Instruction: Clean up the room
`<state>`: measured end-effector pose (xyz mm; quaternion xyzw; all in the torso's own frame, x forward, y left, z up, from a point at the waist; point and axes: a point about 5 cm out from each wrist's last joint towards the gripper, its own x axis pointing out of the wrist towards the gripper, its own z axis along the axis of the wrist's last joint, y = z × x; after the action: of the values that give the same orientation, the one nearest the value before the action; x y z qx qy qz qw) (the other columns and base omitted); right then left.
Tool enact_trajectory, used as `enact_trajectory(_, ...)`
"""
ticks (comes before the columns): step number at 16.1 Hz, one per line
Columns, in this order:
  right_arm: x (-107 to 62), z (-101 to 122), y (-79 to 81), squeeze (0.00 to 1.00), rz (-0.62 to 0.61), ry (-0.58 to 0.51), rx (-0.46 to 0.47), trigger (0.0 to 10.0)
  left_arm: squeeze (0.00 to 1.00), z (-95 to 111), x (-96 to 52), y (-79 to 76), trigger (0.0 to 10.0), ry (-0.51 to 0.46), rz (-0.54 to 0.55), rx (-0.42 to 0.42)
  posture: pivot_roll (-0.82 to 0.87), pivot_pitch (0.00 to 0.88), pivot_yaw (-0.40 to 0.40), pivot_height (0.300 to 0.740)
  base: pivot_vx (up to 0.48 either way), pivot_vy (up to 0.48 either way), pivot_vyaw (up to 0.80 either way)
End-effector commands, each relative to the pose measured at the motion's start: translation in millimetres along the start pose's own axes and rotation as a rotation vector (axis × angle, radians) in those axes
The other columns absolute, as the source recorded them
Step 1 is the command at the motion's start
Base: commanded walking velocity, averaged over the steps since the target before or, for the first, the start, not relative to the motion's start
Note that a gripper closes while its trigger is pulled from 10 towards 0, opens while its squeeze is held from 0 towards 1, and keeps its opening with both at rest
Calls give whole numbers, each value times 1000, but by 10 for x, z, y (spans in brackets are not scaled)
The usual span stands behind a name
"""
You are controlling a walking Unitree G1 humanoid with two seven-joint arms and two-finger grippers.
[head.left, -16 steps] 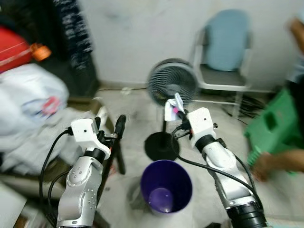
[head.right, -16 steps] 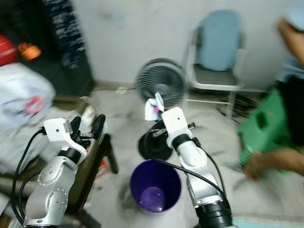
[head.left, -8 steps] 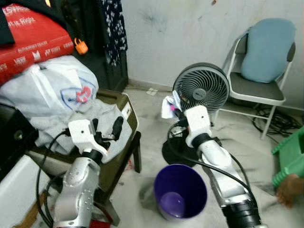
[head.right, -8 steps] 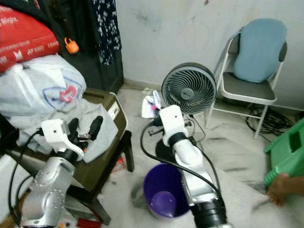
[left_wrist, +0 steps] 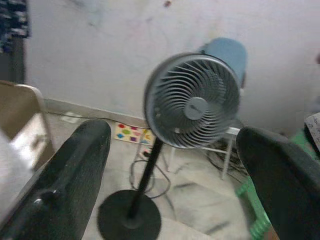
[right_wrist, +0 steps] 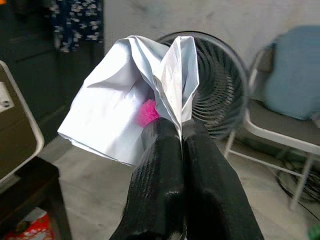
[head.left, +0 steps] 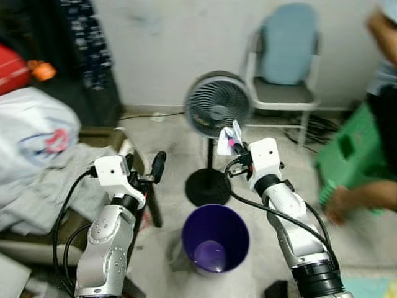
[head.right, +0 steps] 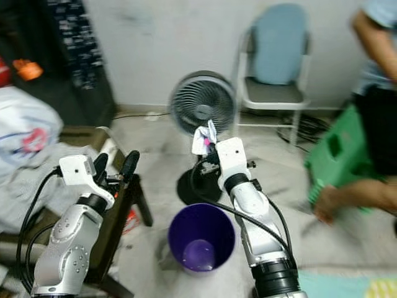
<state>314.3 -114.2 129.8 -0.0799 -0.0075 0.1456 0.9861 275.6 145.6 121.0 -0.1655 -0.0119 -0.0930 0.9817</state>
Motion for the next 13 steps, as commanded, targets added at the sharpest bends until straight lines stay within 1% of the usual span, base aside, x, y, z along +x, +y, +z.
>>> enact_trajectory(1,27,33,3,0,-1,-4,7,10000,0,22,18,-8,10000,-3,-11,4,-192,0,2,740,0,0,-800)
enact_trajectory(10,20,19,12,0,0,2,17,10000,0,32,10,-29,10000,-7,-34,2,-190,0,4,740,0,0,-800)
enact_trajectory(13,18,12,11,0,-1,4,17,10000,0,10,13,-16,10000,11,-13,-1,-192,0,5,740,0,0,-800)
